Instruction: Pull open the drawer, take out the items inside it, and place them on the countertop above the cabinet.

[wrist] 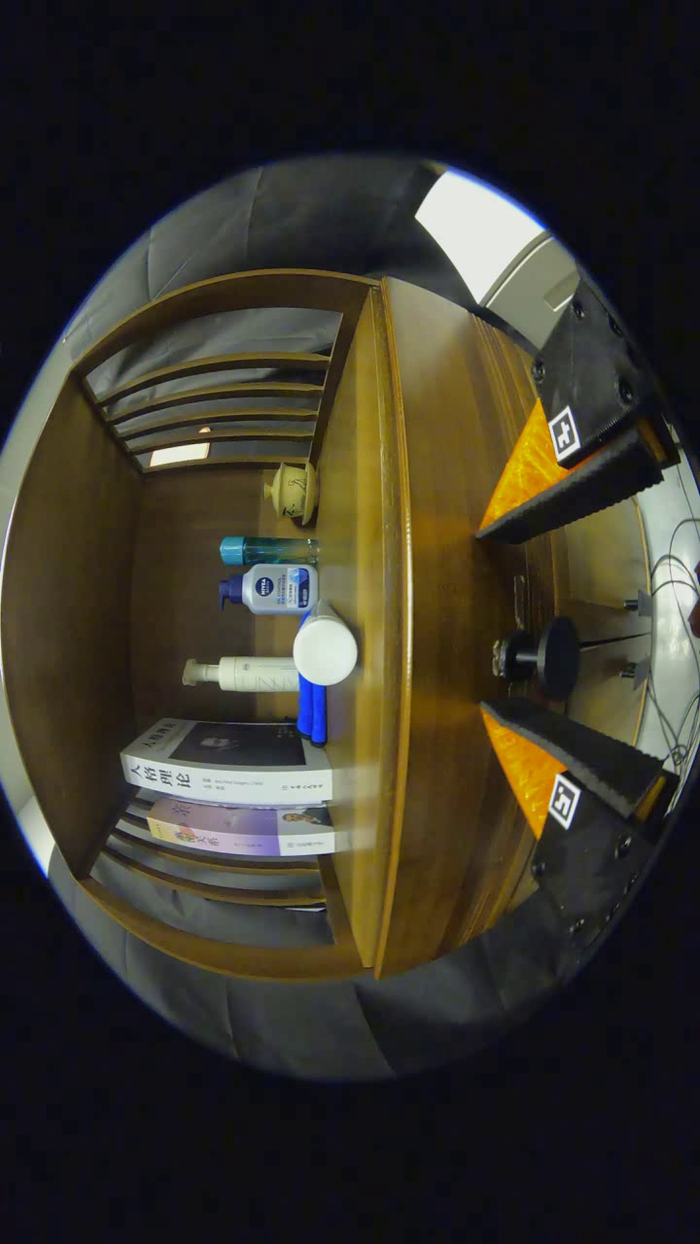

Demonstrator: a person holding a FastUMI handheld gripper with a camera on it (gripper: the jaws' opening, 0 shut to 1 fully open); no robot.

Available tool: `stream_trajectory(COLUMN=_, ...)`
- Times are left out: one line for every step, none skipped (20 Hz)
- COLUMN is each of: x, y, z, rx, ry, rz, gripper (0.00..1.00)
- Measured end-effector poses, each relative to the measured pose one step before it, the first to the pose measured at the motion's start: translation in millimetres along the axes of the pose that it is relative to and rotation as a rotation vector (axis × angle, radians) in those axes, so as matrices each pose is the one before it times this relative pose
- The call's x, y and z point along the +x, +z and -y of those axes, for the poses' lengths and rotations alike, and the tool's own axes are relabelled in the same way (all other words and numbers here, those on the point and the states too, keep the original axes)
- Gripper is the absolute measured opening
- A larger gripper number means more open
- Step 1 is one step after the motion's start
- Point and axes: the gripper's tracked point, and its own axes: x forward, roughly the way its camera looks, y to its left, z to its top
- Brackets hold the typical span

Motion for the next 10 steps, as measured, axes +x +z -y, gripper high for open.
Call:
stream_trajectory(x=0.76, y=-0.37, z=-2.00, rx=-0.02431, ry=-0.00318, rz=0.00399, gripper=1.00)
stream_trajectory(x=1.01, y=-3.19, z=-1.84, rx=-0.02684, ry=-0.00577, rz=-0.00395, gripper=1.00)
stream_trajectory(x=2.70, y=-4.77, z=-2.05, rx=-0.02358, ry=-0.00681, rz=-0.00870, gripper=1.00)
stream_trajectory(x=0.70, y=-1.26, z=-1.42, rx=-0.01663, ry=-0.00426, rz=-0.00757, gripper=1.00)
stream_trajectory(x=0.36, y=0.53, z=-0.40, rx=-0.01169, ry=-0.00207, rz=-0.00039, gripper=1.00)
stream_trajectory(x=-1.95, y=0.21, z=-0.43, rx=-0.00995, ry=0.00627, rz=-0.00471, gripper=0.99)
stream_trajectory(x=-4.48, y=1.02, z=1.46, rx=-0.00219, ry=0.00348, rz=-0.00533, gripper=1.00)
stream_trajectory(x=-8.40, y=3.83, z=1.19, rx=0.00384, ry=0.00676, rz=0.00781, gripper=1.00)
stream_trajectory(x=-10.70, y=7.21, z=-0.53, rx=0.00633, ry=0.00663, rz=0.02140, gripper=0.99)
stream_trajectory(x=-12.25, y=9.19, z=2.12, rx=0.00535, ry=0.00513, rz=0.02287, gripper=0.98)
